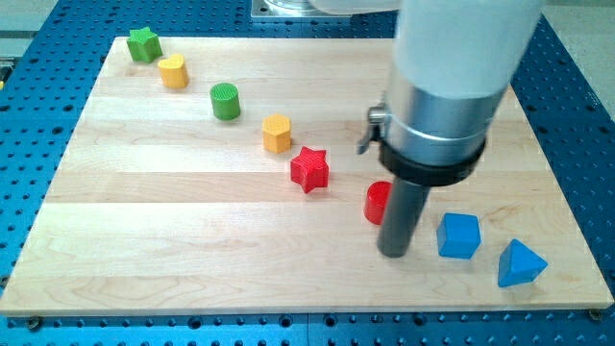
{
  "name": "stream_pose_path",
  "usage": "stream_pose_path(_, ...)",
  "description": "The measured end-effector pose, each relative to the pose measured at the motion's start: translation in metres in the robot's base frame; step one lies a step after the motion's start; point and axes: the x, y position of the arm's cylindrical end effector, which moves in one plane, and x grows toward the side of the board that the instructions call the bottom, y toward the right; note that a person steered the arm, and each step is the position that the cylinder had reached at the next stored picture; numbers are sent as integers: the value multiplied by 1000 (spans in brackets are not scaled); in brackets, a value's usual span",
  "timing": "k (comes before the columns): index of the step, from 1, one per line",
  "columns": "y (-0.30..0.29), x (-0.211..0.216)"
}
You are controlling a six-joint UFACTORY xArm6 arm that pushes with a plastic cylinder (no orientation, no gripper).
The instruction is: Place the blue blocks diagonal to each other
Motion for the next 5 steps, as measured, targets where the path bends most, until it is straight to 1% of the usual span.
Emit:
stream_pose_path(1, 27, -7)
stream_pose_path(3, 66, -40)
stream_pose_path(4, 95, -45)
stream_pose_path(5, 124, -30)
